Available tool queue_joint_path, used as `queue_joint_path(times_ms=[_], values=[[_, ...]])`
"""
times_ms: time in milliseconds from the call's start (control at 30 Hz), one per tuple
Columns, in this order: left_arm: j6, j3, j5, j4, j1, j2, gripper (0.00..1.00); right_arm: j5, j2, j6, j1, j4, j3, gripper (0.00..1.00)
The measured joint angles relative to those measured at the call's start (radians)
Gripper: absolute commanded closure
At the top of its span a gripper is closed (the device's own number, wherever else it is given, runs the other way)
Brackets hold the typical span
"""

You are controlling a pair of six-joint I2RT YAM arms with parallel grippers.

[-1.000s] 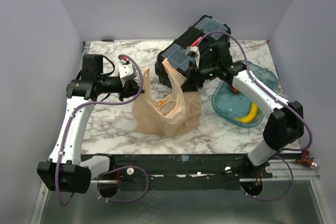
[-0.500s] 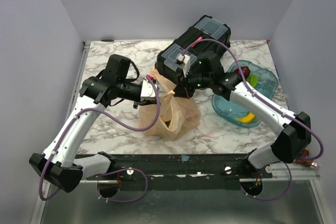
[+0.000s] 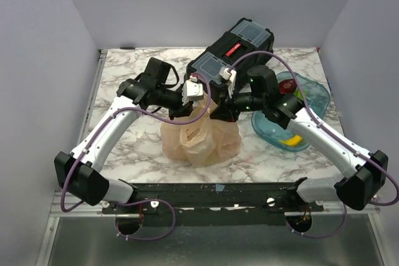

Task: Place the fake fruits into the plastic bag and tie a complex knot

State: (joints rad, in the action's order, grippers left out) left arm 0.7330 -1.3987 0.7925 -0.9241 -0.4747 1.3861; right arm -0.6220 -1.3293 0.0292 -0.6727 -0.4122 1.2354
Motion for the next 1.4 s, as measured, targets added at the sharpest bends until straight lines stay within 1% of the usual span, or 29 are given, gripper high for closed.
queue_joint_path(times_ms=[133, 167, 200, 267, 300, 333, 400, 433, 467, 600, 767, 900, 1100, 1133, 1200, 1267, 1300, 1333, 1400], values=[[-0.025, 0.000, -0.011, 0.027, 0.005, -0.017, 1.00, -0.065, 0.017, 0.045, 0.000, -0.005, -0.005, 0.66], [-0.028, 0.000, -0.011, 0.032, 0.005, -0.022, 1.00, -0.079, 0.018, 0.051, 0.000, -0.005, -0.009, 0.59], [-0.029, 0.000, -0.010, 0.036, 0.005, -0.027, 1.00, -0.091, 0.018, 0.054, 0.000, -0.005, -0.014, 0.50], [-0.028, 0.000, -0.006, 0.041, 0.005, -0.037, 1.00, -0.111, 0.018, 0.054, 0.000, -0.008, -0.022, 0.49], [-0.026, 0.005, -0.001, 0.047, 0.005, -0.045, 1.00, -0.122, 0.017, 0.056, 0.000, -0.007, -0.025, 0.49], [-0.023, 0.014, 0.005, 0.054, 0.005, -0.056, 1.00, -0.130, 0.017, 0.056, 0.000, -0.006, -0.027, 0.55], [-0.015, 0.042, 0.013, 0.068, 0.010, -0.086, 1.00, -0.140, 0.016, 0.048, 0.000, 0.007, -0.037, 0.74], [-0.013, 0.056, 0.018, 0.070, 0.011, -0.100, 1.00, -0.143, 0.016, 0.043, 0.000, 0.021, -0.045, 0.90], [-0.009, 0.069, 0.024, 0.072, 0.014, -0.116, 1.00, -0.144, 0.016, 0.032, 0.000, 0.036, -0.056, 0.99], [0.017, 0.082, 0.061, 0.069, 0.024, -0.162, 1.00, -0.108, 0.012, -0.032, 0.000, 0.119, -0.111, 0.99], [0.020, 0.059, 0.102, 0.053, 0.010, -0.198, 1.00, 0.057, -0.003, -0.098, 0.000, 0.177, -0.130, 0.99], [-0.098, 0.032, 0.107, 0.108, -0.023, -0.173, 1.00, 0.107, -0.004, -0.131, 0.001, 0.214, -0.130, 0.99], [-0.272, 0.032, 0.027, 0.224, -0.039, -0.086, 1.00, 0.031, 0.050, -0.115, 0.000, 0.233, -0.173, 0.99], [-0.285, 0.032, 0.009, 0.230, -0.039, -0.072, 1.00, 0.024, 0.055, -0.108, 0.000, 0.230, -0.173, 0.93], [-0.302, 0.030, -0.024, 0.233, -0.038, -0.046, 1.00, -0.006, 0.072, -0.075, 0.000, 0.214, -0.172, 0.77], [-0.306, 0.020, -0.050, 0.226, -0.038, -0.021, 1.00, -0.037, 0.088, -0.041, 0.000, 0.180, -0.172, 0.55], [-0.305, 0.017, -0.060, 0.226, -0.038, -0.014, 1.00, -0.051, 0.096, -0.021, 0.000, 0.166, -0.172, 0.46], [-0.304, 0.016, -0.066, 0.225, -0.038, -0.010, 1.00, -0.063, 0.105, -0.008, 0.000, 0.155, -0.172, 0.41], [-0.304, 0.016, -0.076, 0.224, -0.038, -0.010, 1.00, -0.080, 0.124, 0.012, 0.000, 0.140, -0.172, 0.37]])
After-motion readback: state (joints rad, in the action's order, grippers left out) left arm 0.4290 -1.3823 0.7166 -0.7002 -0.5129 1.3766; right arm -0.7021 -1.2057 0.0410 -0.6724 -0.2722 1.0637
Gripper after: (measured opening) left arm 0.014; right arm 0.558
